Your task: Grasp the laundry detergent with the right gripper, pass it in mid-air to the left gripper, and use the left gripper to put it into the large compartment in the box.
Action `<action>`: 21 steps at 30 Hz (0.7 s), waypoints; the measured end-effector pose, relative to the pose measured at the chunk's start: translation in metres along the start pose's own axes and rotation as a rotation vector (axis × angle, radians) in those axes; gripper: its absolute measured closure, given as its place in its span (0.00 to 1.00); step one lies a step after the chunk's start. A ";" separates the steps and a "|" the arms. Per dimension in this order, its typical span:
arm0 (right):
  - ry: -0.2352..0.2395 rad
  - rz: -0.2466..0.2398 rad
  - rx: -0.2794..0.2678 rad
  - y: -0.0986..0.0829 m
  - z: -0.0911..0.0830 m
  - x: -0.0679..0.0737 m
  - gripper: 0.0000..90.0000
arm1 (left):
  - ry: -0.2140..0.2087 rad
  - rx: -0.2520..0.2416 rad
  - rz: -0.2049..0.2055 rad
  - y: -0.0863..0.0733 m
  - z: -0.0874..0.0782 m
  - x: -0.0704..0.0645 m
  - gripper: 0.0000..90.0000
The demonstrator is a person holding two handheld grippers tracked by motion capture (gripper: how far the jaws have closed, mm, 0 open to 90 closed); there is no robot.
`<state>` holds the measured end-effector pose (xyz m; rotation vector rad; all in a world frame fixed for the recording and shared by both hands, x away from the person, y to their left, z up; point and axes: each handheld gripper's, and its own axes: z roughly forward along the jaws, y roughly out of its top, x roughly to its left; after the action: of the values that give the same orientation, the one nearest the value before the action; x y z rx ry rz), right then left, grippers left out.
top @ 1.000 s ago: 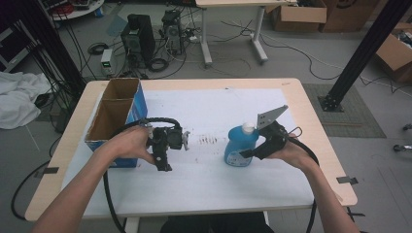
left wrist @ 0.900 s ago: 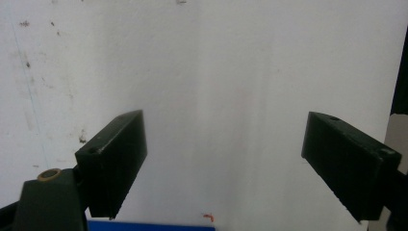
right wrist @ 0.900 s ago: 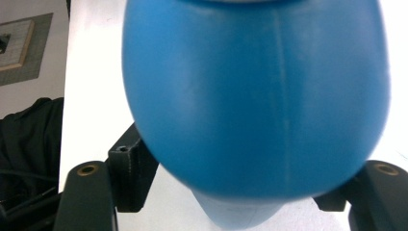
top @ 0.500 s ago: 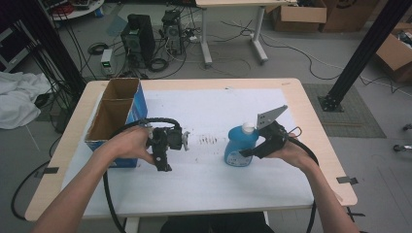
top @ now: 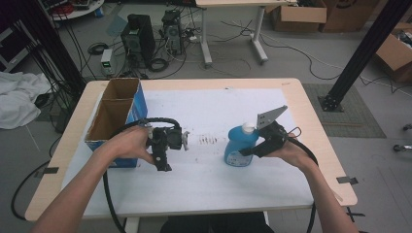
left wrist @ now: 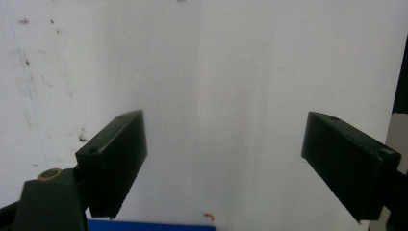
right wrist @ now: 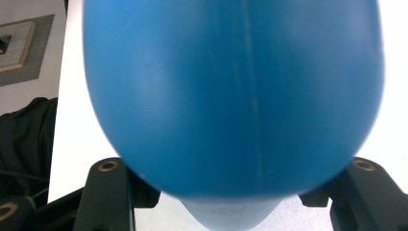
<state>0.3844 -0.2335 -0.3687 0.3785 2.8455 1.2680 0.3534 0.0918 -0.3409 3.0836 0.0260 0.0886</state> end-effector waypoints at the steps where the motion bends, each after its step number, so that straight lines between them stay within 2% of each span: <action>1: 0.000 0.000 0.000 0.000 0.000 0.000 0.44 | 0.000 0.000 0.000 0.000 0.000 0.000 0.18; 8: 0.009 -0.003 -0.016 -0.002 0.001 -0.002 0.45 | -0.001 -0.003 -0.001 0.000 0.000 0.000 0.19; 13: 0.000 -0.034 -0.032 -0.005 0.001 0.000 0.48 | 0.000 -0.003 0.004 0.001 0.000 -0.001 0.19; 21: -0.020 -0.058 -0.031 -0.003 0.001 0.002 0.51 | 0.002 -0.005 0.001 0.000 -0.001 -0.001 0.19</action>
<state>0.3820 -0.2342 -0.3715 0.3032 2.7954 1.2883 0.3521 0.0916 -0.3397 3.0783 0.0236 0.0920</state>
